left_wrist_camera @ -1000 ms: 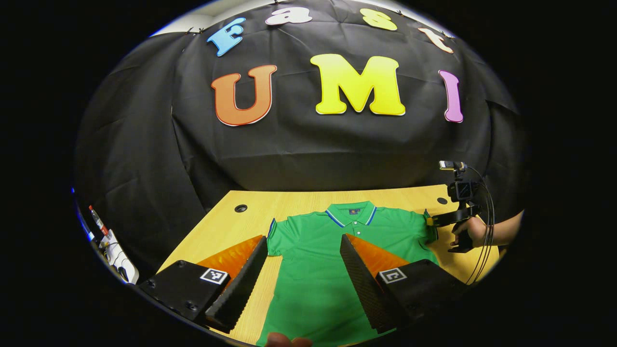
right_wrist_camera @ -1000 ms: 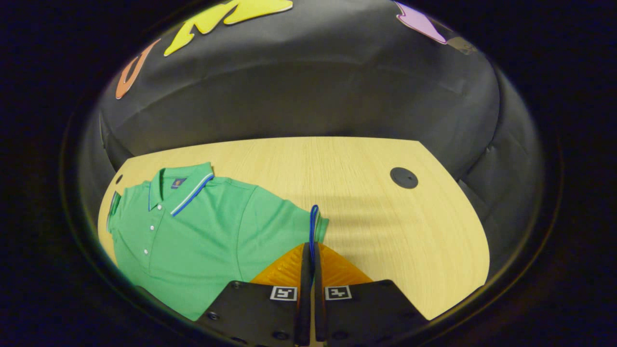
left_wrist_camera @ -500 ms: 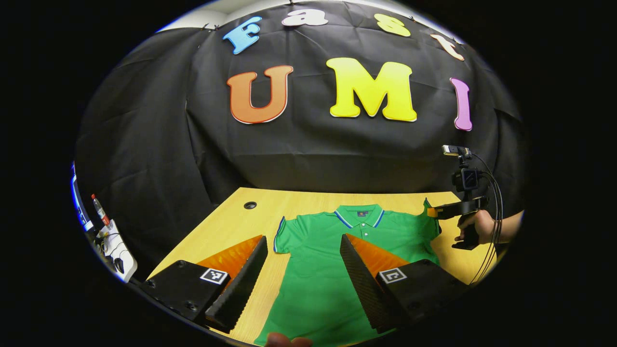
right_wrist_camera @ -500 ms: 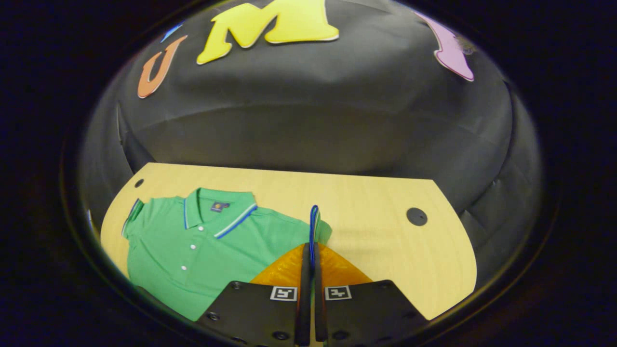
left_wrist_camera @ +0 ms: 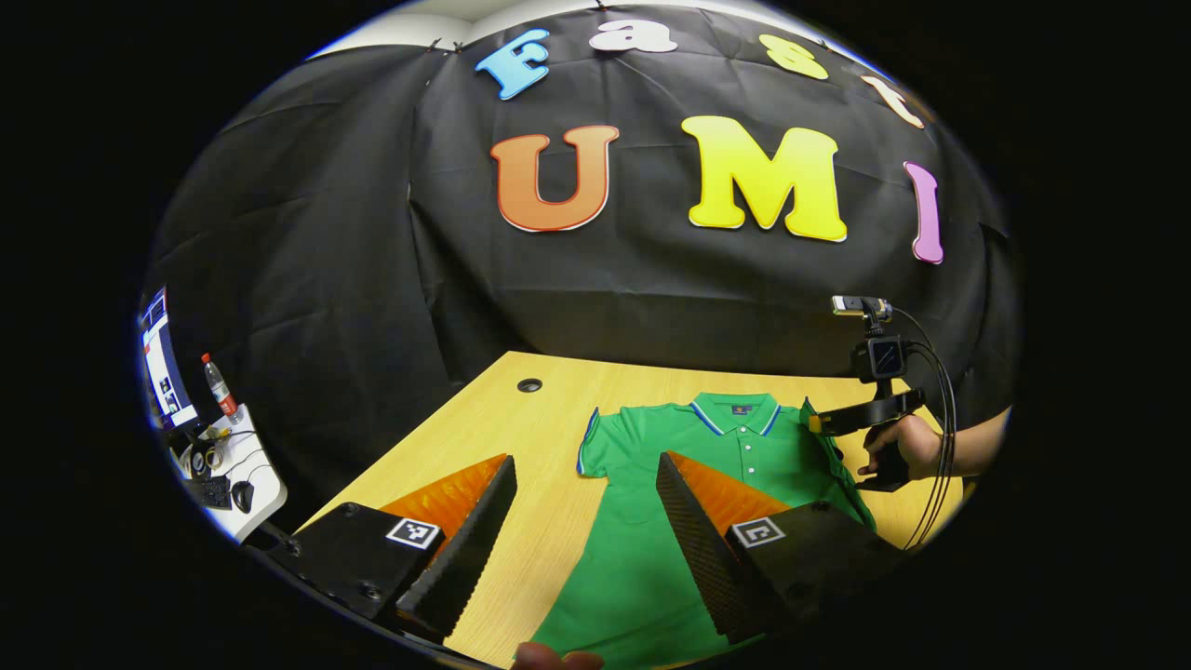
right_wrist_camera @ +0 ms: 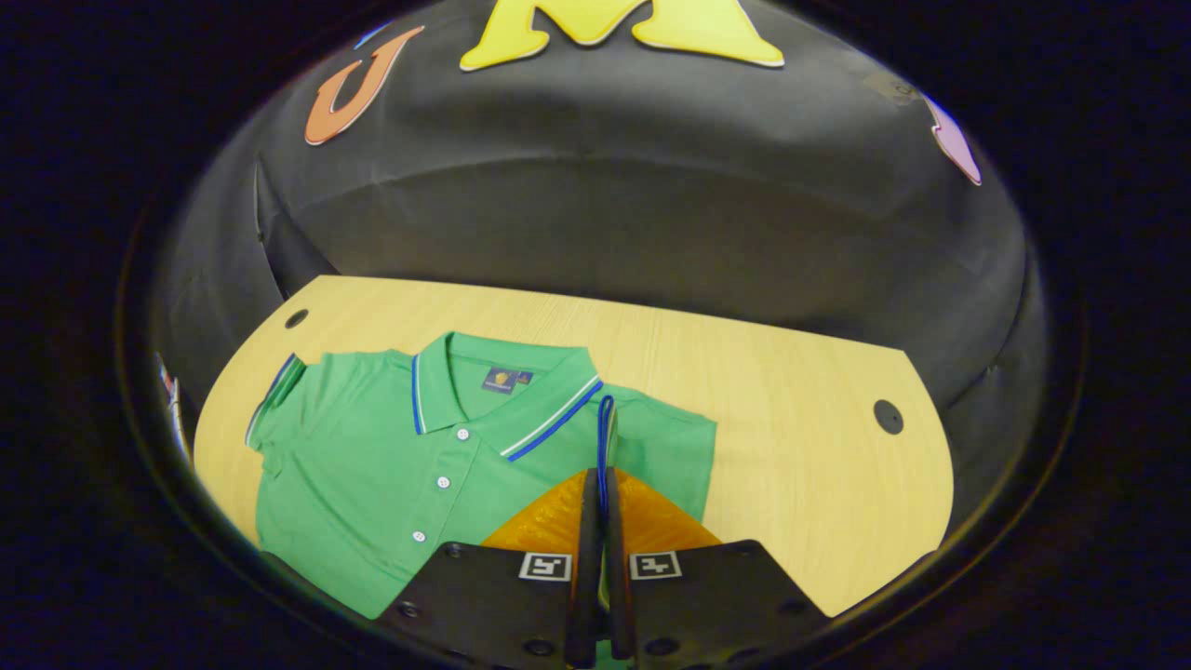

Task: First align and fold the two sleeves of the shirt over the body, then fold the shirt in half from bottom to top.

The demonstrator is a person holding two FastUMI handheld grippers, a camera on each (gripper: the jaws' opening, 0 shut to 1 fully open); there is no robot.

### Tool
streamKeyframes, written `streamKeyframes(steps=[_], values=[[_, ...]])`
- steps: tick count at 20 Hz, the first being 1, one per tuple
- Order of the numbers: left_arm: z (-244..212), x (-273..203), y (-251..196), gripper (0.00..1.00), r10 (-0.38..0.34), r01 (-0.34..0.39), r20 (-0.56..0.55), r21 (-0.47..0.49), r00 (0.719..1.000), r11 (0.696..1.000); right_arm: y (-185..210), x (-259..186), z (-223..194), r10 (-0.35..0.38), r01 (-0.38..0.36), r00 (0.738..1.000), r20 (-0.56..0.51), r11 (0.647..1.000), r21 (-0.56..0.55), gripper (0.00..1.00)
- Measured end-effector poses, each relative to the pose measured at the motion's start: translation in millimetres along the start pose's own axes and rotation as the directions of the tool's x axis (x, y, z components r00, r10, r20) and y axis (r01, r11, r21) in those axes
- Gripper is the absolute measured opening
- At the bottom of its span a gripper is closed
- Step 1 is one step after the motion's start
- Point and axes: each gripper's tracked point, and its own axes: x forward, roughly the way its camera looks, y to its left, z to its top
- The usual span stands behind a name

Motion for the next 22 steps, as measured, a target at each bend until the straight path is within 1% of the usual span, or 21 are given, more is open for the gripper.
streamKeyframes(steps=[1,6,7,8,9,10,12,14,16,17,19,20,21,22], values=[[-0.9,-0.7,3.9,0.98,0.007,-0.007,-0.004,-0.007,1.000,1.000,1.9,2.2,-2.6,0.001,-0.001,1.000,-0.011,1.000,0.002,0.06],[-10.7,-1.4,17.2,0.98,0.024,-0.024,-0.022,-0.034,0.999,0.999,11.3,8.2,-10.9,0.013,-0.012,0.999,-0.040,1.000,0.021,0.15],[-11.1,-1.3,19.0,0.98,0.025,-0.025,-0.022,-0.036,0.999,0.999,13.0,7.7,-11.4,0.013,-0.012,0.999,-0.044,1.000,0.022,0.24],[-11.1,-1.5,21.7,0.98,0.025,-0.026,-0.023,-0.036,0.999,0.999,13.0,7.7,-12.7,0.011,-0.010,0.999,-0.047,1.000,0.016,0.27],[-12.3,-2.3,22.8,0.98,0.023,-0.024,-0.023,-0.036,0.999,0.999,14.1,6.4,-12.3,0.012,-0.011,0.999,-0.048,1.000,0.014,0.37],[-13.8,-2.7,22.2,0.98,0.018,-0.019,-0.024,-0.035,1.000,0.999,16.1,4.8,-12.1,0.015,-0.014,0.999,-0.046,1.000,0.014,0.37],[-13.0,-1.7,24.2,0.98,0.007,-0.008,-0.025,-0.030,1.000,1.000,17.3,-2.7,-7.5,0.017,-0.016,0.999,-0.033,1.000,0.021,0.59],[-12.1,-1.1,24.3,0.98,-0.008,0.007,-0.018,-0.027,1.000,1.000,13.4,-15.1,-0.3,0.000,0.000,1.000,-0.009,1.000,0.021,0.80],[-10.1,2.8,22.0,0.98,-0.032,0.032,-0.011,-0.022,0.999,0.999,10.6,-34.3,10.0,-0.013,0.013,1.000,0.024,1.000,0.012,0.84],[-8.8,4.5,18.4,0.98,-0.058,0.057,-0.005,-0.021,0.998,0.998,8.5,-45.8,15.4,-0.020,0.020,0.999,0.047,1.000,0.005,0.86],[-1.2,6.4,12.7,0.98,-0.097,0.097,0.014,-0.005,0.995,0.995,6.5,-74.1,23.4,-0.034,0.035,0.995,0.091,0.999,-0.012,0.87],[1.4,8.2,10.5,0.98,-0.116,0.116,0.024,0.006,0.993,0.993,6.8,-89.7,25.2,-0.039,0.041,0.993,0.110,0.999,-0.020,0.92],[5.6,9.3,7.6,0.98,-0.139,0.139,0.031,0.018,0.990,0.990,7.2,-108.2,27.3,-0.041,0.045,0.991,0.131,0.999,-0.026,0.90],[7.8,10.4,4.1,0.98,-0.160,0.159,0.040,0.029,0.986,0.987,7.5,-126.9,28.6,-0.044,0.049,0.987,0.154,0.998,-0.029,0.90]])
